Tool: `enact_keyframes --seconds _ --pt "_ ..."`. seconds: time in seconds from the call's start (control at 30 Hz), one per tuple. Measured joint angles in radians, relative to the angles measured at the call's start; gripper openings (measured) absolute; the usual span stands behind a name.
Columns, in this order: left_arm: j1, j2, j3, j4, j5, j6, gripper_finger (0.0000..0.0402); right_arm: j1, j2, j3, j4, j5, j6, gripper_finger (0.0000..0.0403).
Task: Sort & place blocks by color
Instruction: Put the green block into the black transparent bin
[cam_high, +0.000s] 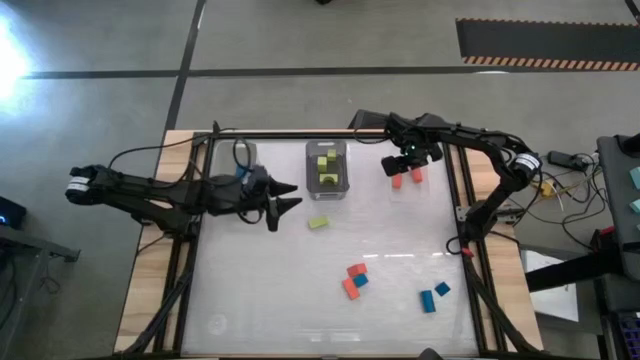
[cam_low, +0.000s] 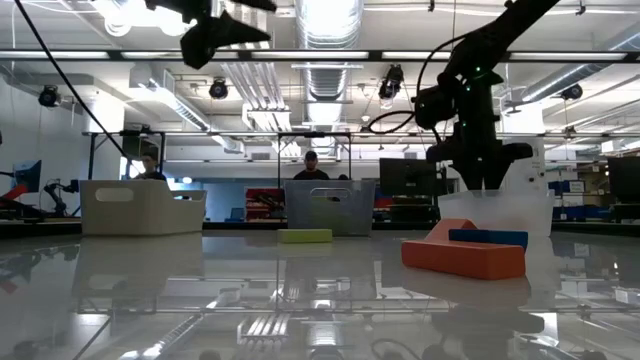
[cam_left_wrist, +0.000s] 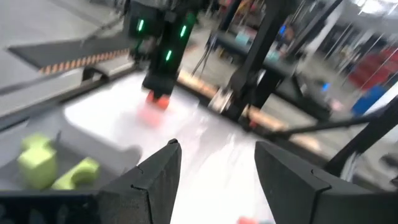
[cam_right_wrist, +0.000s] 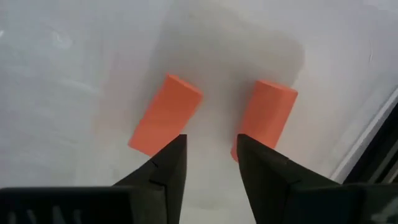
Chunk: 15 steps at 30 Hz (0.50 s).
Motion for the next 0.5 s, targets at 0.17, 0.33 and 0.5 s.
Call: enact_keyframes --seconds 0.17,0.33,0.5 --pt "0.0 0.023 0.001 -0.167 0.0 -0.001 0.019 0.009 -0.023 0.06 -0.034 -0.008 0.005 0.0131" --pt "0.0 0.114 -0.002 -0.228 0.034 0.025 0.019 0.044 -0.062 0.134 -0.059 -0.009 0.031 0.012" --pt "0.005 0.23 -0.001 -0.174 0.095 0.114 0.019 0.094 -0.11 0.202 -0.064 -0.008 0.053 0.0113"
